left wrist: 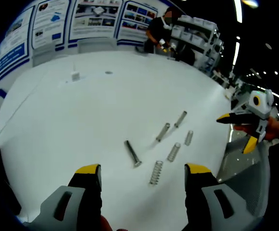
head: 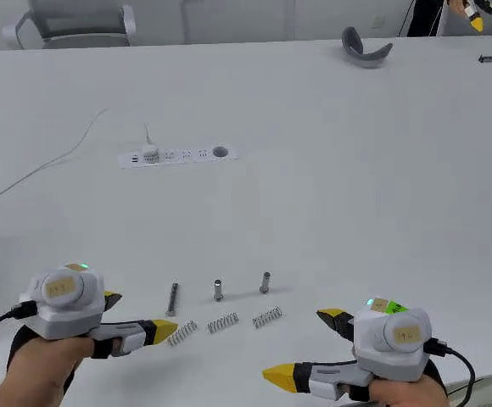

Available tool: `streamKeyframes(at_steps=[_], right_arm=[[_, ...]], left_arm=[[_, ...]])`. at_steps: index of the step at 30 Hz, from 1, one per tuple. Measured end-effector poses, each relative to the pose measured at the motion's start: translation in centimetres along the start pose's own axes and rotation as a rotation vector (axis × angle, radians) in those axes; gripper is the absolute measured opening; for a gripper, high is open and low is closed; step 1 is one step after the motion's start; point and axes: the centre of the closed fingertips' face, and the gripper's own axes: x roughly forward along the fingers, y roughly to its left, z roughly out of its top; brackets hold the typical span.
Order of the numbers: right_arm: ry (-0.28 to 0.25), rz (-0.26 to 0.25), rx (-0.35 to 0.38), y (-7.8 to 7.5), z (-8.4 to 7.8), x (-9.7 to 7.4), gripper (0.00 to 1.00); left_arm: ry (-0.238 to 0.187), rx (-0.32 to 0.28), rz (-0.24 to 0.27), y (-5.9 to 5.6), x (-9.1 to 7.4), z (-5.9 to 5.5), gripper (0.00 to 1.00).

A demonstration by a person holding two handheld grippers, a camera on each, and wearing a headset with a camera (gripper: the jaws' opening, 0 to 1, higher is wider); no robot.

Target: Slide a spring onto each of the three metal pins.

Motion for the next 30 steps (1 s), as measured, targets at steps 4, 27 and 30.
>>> streamKeyframes(at_steps=[4,27,30], right_arm=[[-0.001,0.002,0.005,0.1,-0.1,0.1,0.89],[0.009,0.022,0.029,0.3,-0.3,0.4,0.87],[0.01,0.024,0.031,0.3,-0.4,0.5,0.87]], left_arm=[[0.012,-0.001,0.008,0.5,0.7,0.2,0.67],[0.044,-0.127,0.029,1.8,5.6,1.2,0.38],[0.052,-0.135,0.029,1.8,6.4,1.2,0.39]])
